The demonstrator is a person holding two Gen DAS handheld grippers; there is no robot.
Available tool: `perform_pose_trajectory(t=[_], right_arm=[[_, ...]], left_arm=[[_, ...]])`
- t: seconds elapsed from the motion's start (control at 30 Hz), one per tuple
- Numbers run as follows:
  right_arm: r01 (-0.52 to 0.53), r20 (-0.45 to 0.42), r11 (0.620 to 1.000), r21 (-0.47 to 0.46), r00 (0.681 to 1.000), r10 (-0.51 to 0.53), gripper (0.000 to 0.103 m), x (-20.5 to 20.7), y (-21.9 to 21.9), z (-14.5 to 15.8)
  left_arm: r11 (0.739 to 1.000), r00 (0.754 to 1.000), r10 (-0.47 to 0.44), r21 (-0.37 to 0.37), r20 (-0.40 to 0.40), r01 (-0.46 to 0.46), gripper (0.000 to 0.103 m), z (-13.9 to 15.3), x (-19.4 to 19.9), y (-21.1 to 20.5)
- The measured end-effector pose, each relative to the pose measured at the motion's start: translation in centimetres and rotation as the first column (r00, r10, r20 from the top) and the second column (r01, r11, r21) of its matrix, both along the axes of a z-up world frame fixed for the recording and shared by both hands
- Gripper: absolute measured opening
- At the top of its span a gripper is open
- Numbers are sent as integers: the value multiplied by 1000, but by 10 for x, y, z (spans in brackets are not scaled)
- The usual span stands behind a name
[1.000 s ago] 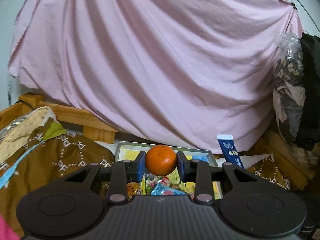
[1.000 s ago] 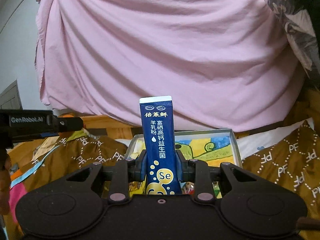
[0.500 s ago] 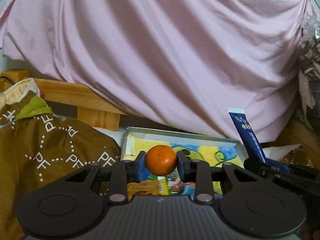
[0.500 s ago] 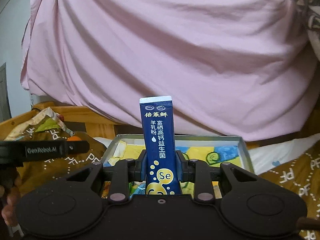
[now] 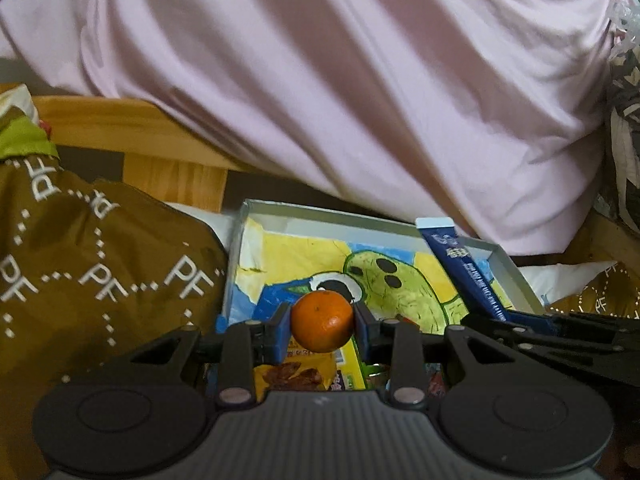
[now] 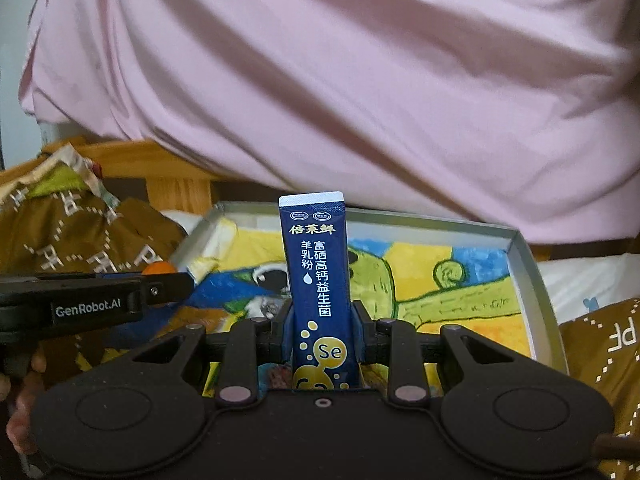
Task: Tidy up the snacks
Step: 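Lower the orange into the tray with the left tool while the right tool lowers the milk stick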
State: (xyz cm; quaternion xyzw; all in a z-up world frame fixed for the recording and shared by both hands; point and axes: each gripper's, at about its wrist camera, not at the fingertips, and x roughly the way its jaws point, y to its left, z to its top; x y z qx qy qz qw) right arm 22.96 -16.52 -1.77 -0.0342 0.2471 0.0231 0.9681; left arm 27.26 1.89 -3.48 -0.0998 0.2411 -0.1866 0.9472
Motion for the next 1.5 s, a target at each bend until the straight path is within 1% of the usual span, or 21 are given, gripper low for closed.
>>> perform_pose_trajectory(t=[0.1,0.2,0.3,0.47,0.57,0.77,0.97,1.13,1.27,1.47,1.5], right_arm=[[-2,-25,1000,-25,1000,2,30,6,3,-8],[-11,-50,996,-86,999,7,30,12,4,-13],[-10,-77,997,-73,997,4,30,16,-4,-14],[-1,-89,996,-90,996,-7,30,19,-3,-17],[-8,-97,995,-95,995,-1,30,20,1,-19],[-18,-120,995,-102,993,6,30,21,3,-22],[8,-120,996,-91,993,-19,30,22,2,-22],[37,-119,995,-88,992,-47,32,24,7,-26],[50,-119,995,-89,991,-60,34,25,9,-29],[63,-120,996,-59,990,-70,36,25,3,-31],[67,-120,996,-54,990,-73,39,24,2,-31]], left_arm=[[1000,1000,-10,-22,-25,10,36,-7,6,1],[999,997,-15,-36,-70,12,36,-13,13,1],[1000,995,-24,-23,-95,22,36,-16,16,-1],[999,992,-39,-31,-120,36,36,-20,19,-4],[999,992,-40,-19,-119,38,36,-22,19,-6],[999,992,-38,-27,-123,35,36,-22,20,-6],[999,993,-35,-22,-117,32,36,-22,20,-7],[999,993,-30,-27,-115,27,36,-24,20,-7],[1000,994,-25,-4,-108,24,36,-24,19,-10],[1000,994,-22,11,-112,23,36,-24,18,-13],[1000,993,-20,8,-116,21,39,-24,19,-13]])
